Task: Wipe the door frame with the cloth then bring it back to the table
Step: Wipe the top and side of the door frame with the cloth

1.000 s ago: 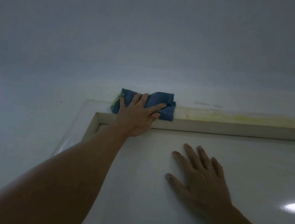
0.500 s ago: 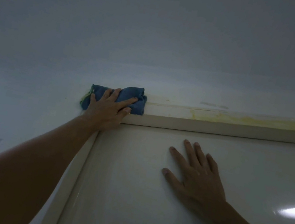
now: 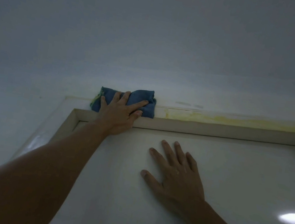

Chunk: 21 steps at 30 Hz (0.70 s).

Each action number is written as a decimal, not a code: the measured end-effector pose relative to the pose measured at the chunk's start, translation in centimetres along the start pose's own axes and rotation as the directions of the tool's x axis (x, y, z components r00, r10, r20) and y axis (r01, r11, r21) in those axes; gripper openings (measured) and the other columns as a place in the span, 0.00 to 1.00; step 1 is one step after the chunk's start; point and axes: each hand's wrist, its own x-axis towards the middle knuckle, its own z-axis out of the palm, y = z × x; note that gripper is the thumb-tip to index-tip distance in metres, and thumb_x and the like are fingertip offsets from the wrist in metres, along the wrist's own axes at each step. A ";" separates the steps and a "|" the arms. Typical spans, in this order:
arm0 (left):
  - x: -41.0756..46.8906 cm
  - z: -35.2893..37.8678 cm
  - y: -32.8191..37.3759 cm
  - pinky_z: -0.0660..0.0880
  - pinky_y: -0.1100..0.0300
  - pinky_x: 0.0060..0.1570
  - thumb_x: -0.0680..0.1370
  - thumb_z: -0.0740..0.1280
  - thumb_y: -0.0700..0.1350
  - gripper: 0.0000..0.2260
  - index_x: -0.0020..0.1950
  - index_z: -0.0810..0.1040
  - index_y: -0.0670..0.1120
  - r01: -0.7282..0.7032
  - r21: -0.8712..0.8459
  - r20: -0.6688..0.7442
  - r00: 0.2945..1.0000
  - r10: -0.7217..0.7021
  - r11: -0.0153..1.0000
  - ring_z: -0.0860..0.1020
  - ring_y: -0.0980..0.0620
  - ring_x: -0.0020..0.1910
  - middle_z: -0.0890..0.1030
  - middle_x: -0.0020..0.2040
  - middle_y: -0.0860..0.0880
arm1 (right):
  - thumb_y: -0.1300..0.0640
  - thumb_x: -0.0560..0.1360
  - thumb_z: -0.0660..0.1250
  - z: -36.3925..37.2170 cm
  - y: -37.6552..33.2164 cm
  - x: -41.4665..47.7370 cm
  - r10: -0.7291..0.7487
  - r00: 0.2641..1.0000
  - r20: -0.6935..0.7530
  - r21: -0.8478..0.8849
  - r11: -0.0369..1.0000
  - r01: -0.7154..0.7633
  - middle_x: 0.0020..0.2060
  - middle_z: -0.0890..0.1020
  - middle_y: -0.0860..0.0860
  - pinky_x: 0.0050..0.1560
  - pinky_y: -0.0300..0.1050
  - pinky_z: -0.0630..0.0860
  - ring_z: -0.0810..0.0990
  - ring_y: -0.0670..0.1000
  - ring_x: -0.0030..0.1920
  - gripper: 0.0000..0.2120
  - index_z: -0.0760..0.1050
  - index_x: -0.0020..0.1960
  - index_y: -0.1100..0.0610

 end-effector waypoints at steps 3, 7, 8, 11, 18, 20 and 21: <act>0.4 0.1 1.7 0.48 0.28 0.68 0.81 0.46 0.61 0.20 0.73 0.51 0.71 0.007 -0.002 -0.011 1.000 -0.007 1.000 0.51 0.43 0.77 0.54 0.79 0.48 | 0.27 0.75 0.43 -0.6 1.8 -0.4 -0.003 1.000 -0.011 0.001 1.000 0.003 0.81 0.44 0.43 0.79 0.56 0.39 0.36 0.50 0.80 0.35 0.48 0.79 0.37; 1.0 0.2 4.5 0.48 0.28 0.68 0.81 0.46 0.61 0.20 0.74 0.51 0.70 0.007 -0.002 -0.007 1.000 -0.007 1.000 0.51 0.43 0.77 0.54 0.79 0.47 | 0.27 0.75 0.44 -1.2 3.5 -0.8 -0.006 1.000 -0.011 0.005 1.000 0.006 0.81 0.46 0.43 0.79 0.56 0.40 0.38 0.51 0.80 0.35 0.49 0.79 0.37; 1.1 0.2 5.3 0.48 0.28 0.68 0.81 0.46 0.61 0.20 0.74 0.51 0.70 0.004 -0.005 -0.009 1.000 -0.004 1.000 0.51 0.43 0.77 0.54 0.79 0.47 | 0.27 0.75 0.44 -1.4 3.8 -0.9 -0.008 1.000 -0.013 0.007 1.000 0.008 0.81 0.46 0.43 0.79 0.56 0.40 0.38 0.51 0.80 0.35 0.49 0.79 0.37; 1.7 0.3 7.9 0.47 0.28 0.68 0.81 0.46 0.61 0.20 0.74 0.51 0.70 -0.010 -0.012 -0.008 1.000 0.010 1.000 0.51 0.43 0.77 0.54 0.79 0.47 | 0.27 0.75 0.45 -1.9 4.9 -1.4 -0.012 1.000 -0.019 0.019 1.000 0.013 0.81 0.47 0.43 0.79 0.56 0.40 0.38 0.51 0.80 0.35 0.50 0.79 0.37; 2.8 0.4 13.4 0.44 0.28 0.68 0.81 0.46 0.61 0.20 0.74 0.52 0.70 -0.013 -0.033 0.015 1.000 0.013 0.999 0.48 0.42 0.77 0.52 0.79 0.47 | 0.27 0.76 0.46 -2.6 7.1 -2.5 -0.010 1.000 -0.014 0.023 1.000 0.010 0.81 0.45 0.42 0.78 0.55 0.37 0.37 0.50 0.80 0.34 0.49 0.79 0.37; 3.1 0.4 14.8 0.43 0.27 0.68 0.82 0.46 0.61 0.20 0.74 0.51 0.69 -0.010 -0.043 0.026 1.000 0.011 0.999 0.48 0.42 0.77 0.51 0.80 0.47 | 0.27 0.76 0.46 -2.8 7.4 -2.8 -0.010 1.000 -0.003 0.027 1.000 0.010 0.81 0.44 0.42 0.78 0.55 0.36 0.36 0.50 0.80 0.34 0.48 0.79 0.37; 3.2 0.3 15.6 0.42 0.27 0.68 0.82 0.46 0.60 0.20 0.74 0.51 0.69 -0.014 -0.044 0.033 0.999 0.015 0.999 0.47 0.41 0.77 0.51 0.80 0.47 | 0.27 0.76 0.45 -2.8 7.6 -2.9 -0.008 1.000 0.000 0.026 1.000 0.008 0.81 0.44 0.42 0.78 0.56 0.36 0.36 0.50 0.80 0.34 0.48 0.79 0.37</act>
